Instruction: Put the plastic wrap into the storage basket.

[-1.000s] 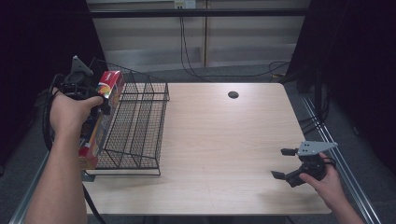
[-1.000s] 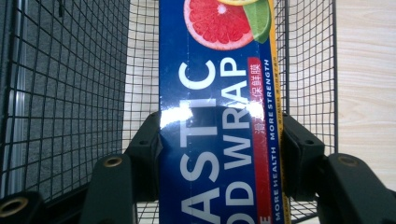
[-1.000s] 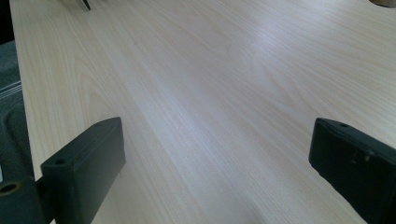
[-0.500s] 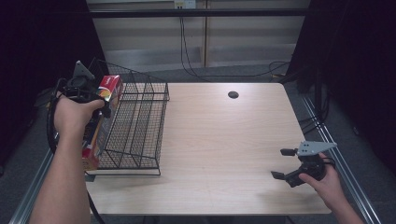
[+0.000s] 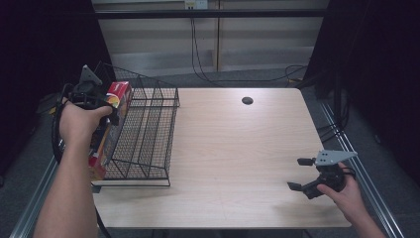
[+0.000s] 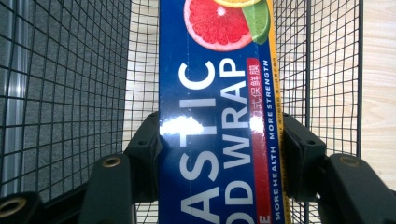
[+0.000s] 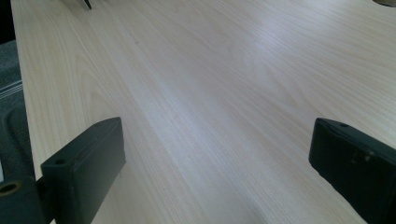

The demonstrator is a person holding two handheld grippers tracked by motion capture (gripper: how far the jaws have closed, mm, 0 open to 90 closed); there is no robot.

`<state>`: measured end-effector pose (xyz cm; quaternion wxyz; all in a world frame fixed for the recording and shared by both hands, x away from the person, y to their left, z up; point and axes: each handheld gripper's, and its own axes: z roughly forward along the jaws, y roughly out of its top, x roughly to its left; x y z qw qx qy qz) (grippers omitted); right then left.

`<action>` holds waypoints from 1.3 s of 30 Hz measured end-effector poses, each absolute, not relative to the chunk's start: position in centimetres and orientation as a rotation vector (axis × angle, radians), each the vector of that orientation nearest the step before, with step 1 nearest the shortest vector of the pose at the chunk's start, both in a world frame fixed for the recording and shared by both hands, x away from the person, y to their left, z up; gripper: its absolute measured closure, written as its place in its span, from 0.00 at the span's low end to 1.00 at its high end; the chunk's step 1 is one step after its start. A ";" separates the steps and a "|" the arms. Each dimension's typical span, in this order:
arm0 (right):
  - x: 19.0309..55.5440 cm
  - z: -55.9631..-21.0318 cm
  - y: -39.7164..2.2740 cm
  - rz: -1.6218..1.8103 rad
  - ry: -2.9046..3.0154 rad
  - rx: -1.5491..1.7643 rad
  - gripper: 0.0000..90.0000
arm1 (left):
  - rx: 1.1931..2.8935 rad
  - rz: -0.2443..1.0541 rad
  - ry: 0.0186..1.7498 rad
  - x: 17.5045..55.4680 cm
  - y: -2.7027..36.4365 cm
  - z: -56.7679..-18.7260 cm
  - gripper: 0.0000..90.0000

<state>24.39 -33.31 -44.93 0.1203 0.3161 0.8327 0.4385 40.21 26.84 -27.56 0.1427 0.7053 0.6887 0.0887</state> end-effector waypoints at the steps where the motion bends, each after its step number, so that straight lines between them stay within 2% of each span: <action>1: 24.4 -44.9 -33.3 1.283 2.435 0.922 0.04 | 2.041 0.260 1.985 40.3 26.9 -27.6 0.47; 39: 24.4 -45.2 -33.2 1.271 2.449 0.922 0.03 | 2.018 0.245 2.084 41.2 27.0 -28.8 0.44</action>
